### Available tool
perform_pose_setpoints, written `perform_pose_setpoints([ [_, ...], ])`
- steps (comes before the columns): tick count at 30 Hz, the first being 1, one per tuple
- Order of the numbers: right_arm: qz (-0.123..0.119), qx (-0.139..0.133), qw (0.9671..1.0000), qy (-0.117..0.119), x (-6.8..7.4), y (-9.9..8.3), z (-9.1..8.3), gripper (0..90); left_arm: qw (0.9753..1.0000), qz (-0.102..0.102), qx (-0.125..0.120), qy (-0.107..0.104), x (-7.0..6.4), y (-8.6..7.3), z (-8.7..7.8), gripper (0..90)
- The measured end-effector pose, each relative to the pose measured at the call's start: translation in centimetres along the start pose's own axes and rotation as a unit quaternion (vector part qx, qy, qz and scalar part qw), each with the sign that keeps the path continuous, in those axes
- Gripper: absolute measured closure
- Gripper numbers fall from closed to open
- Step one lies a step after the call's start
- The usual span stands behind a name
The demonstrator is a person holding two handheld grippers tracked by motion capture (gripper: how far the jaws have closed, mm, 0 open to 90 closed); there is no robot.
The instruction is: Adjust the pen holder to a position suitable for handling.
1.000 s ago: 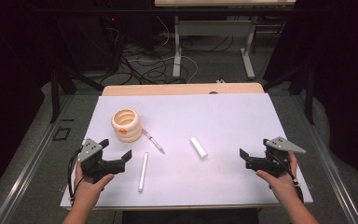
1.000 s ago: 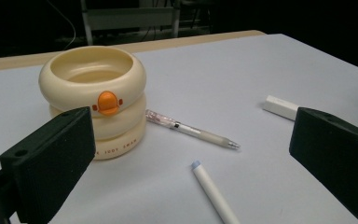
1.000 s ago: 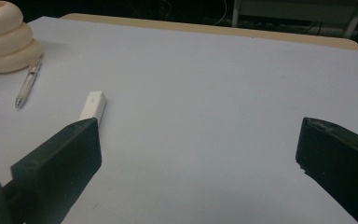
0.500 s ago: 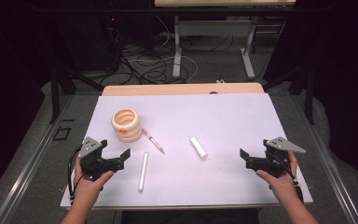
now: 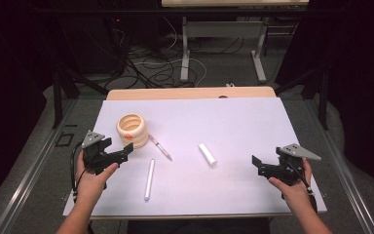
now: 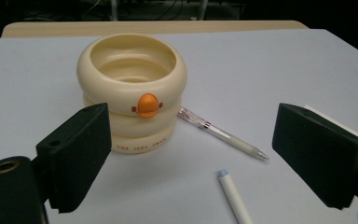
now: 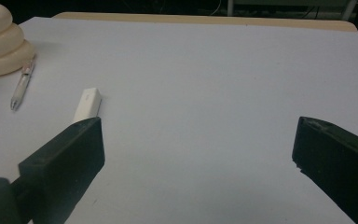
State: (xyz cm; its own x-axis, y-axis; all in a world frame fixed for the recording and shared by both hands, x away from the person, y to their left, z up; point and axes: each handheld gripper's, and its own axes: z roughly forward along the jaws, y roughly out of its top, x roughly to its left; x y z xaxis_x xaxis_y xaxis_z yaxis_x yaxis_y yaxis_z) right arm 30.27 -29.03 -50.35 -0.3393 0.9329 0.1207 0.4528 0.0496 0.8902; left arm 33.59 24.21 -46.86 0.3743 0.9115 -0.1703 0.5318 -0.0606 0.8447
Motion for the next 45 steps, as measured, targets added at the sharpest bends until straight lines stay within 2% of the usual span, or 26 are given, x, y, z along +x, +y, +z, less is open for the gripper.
perform_pose_setpoints([
  [2, -0.002, -0.005, 1.0000, 0.000, 0.0, 0.0, 0.1, 2.3, 1.0000, 0.001, 0.004, 0.005, 0.1, 0.6, 0.2, 16.0],
  [8, -0.002, -0.004, 1.0000, 0.000, 0.1, 0.0, 0.0, 2.7, 0.9996, 0.008, 0.022, 0.017, 0.3, 3.0, 0.7, 17.7],
  [14, 0.000, -0.009, 1.0000, -0.003, -0.1, 0.2, -0.3, 3.7, 0.9991, 0.013, 0.027, 0.031, 0.3, 4.8, 1.0, 27.2],
  [20, 0.003, -0.005, 1.0000, -0.002, -0.2, 0.2, -0.4, 3.8, 0.9990, -0.003, 0.035, 0.026, 0.5, 6.4, 1.7, 29.4],
  [22, 0.003, -0.004, 1.0000, -0.003, -0.1, 0.1, -0.4, 3.9, 0.9988, 0.003, 0.036, 0.033, 0.6, 6.9, 1.9, 30.0],
  [24, 0.002, -0.001, 1.0000, -0.003, -0.1, 0.1, -0.4, 4.0, 0.9989, 0.003, 0.037, 0.028, 0.8, 7.4, 2.2, 33.5],
  [30, 0.003, -0.005, 1.0000, -0.002, -0.1, 0.1, -0.3, 4.4, 0.9983, 0.003, 0.043, 0.038, 1.2, 8.5, 3.3, 34.0],
  [35, 0.001, -0.005, 1.0000, -0.001, -0.1, 0.1, -0.3, 4.5, 0.9976, 0.018, 0.061, 0.029, 1.1, 8.8, 4.6, 34.3],
  [36, 0.001, -0.004, 1.0000, -0.001, -0.1, 0.0, -0.3, 4.6, 0.9969, 0.020, 0.070, 0.031, 1.1, 8.8, 4.8, 38.2],
  [39, 0.002, -0.004, 1.0000, 0.000, -0.1, 0.0, -0.2, 4.7, 0.9954, 0.021, 0.089, 0.026, 1.2, 8.7, 5.5, 41.8],
  [41, 0.003, -0.003, 1.0000, 0.000, -0.1, 0.0, -0.2, 4.7, 0.9949, 0.015, 0.099, 0.014, 1.4, 8.7, 6.0, 46.5],
  [45, 0.002, 0.000, 1.0000, 0.001, -0.1, 0.0, -0.3, 4.7, 0.9915, 0.002, 0.130, -0.013, 1.6, 8.5, 6.7, 50.0],
])
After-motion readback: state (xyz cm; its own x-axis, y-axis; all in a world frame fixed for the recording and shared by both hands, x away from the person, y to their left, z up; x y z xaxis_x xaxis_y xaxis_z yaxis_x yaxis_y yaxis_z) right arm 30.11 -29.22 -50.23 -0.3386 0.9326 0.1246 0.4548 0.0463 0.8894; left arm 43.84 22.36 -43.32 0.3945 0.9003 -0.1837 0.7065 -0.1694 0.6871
